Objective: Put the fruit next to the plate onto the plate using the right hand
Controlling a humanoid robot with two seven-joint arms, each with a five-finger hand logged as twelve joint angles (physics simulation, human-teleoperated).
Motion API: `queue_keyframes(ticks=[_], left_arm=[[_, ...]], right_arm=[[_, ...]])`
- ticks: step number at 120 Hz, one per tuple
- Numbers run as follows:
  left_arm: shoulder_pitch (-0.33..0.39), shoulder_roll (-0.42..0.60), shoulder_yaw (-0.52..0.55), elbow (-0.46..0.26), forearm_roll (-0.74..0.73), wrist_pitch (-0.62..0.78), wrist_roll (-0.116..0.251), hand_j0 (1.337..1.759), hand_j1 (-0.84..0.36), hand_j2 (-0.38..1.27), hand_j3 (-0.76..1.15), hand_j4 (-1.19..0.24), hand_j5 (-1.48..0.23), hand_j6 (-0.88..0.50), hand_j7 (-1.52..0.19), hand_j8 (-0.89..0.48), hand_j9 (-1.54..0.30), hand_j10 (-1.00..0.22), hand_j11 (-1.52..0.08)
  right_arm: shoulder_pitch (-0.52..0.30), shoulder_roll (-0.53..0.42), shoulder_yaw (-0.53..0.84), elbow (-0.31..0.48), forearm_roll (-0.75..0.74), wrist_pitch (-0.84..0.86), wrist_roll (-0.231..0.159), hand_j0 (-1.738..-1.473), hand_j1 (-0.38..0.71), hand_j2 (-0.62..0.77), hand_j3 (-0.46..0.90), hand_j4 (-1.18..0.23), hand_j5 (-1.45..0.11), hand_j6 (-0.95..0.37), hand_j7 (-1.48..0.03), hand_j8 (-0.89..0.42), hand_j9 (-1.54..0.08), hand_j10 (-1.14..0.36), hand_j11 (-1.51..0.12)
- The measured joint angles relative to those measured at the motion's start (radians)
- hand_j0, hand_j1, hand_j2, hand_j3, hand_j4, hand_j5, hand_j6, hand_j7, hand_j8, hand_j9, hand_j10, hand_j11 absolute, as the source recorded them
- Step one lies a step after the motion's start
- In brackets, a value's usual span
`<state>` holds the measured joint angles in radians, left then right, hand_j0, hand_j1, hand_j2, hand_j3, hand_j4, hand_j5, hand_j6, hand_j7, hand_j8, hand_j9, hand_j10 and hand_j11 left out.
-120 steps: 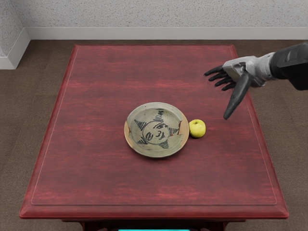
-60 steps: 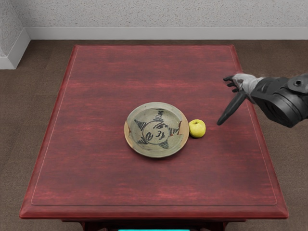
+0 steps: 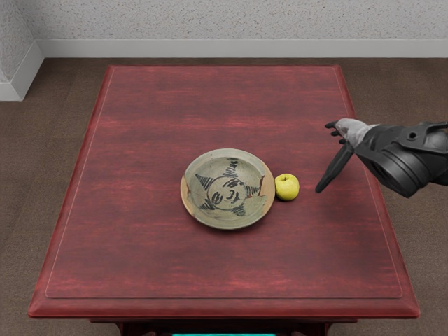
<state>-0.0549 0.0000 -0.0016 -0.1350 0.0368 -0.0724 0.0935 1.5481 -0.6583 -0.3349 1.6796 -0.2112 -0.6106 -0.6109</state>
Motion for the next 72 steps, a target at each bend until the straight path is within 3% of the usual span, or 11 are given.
queue_keyframes(ticks=[20,49,72], left_arm=[[0.0,0.0,0.0,0.0,0.0,0.0,0.0,1.658,0.07,0.05,0.0,-0.23,-0.3,-0.23,-0.3,-0.23,-0.3,-0.23,-0.3],[0.001,0.0,0.0,0.0,0.0,0.0,0.0,1.658,0.07,0.05,0.0,-0.23,-0.3,-0.23,-0.3,-0.23,-0.3,-0.23,-0.3],[0.0,0.0,0.0,0.0,0.0,0.0,0.0,1.658,0.07,0.05,0.0,-0.23,-0.3,-0.23,-0.3,-0.23,-0.3,-0.23,-0.3]], right_arm=[[-0.002,0.013,0.005,-0.009,-0.002,0.0,0.0,-1.658,-0.29,-0.01,0.0,-0.05,-0.06,-0.05,-0.06,-0.05,-0.06,-0.05,-0.06],[0.06,-0.109,-0.007,0.002,0.0,0.131,0.0,-1.658,-0.29,-0.01,0.0,-0.05,-0.06,-0.05,-0.06,-0.05,-0.06,-0.05,-0.06],[0.203,0.04,-0.172,0.008,0.067,0.097,0.0,-1.658,-0.29,-0.01,0.0,-0.05,-0.06,-0.05,-0.06,-0.05,-0.06,-0.05,-0.06]])
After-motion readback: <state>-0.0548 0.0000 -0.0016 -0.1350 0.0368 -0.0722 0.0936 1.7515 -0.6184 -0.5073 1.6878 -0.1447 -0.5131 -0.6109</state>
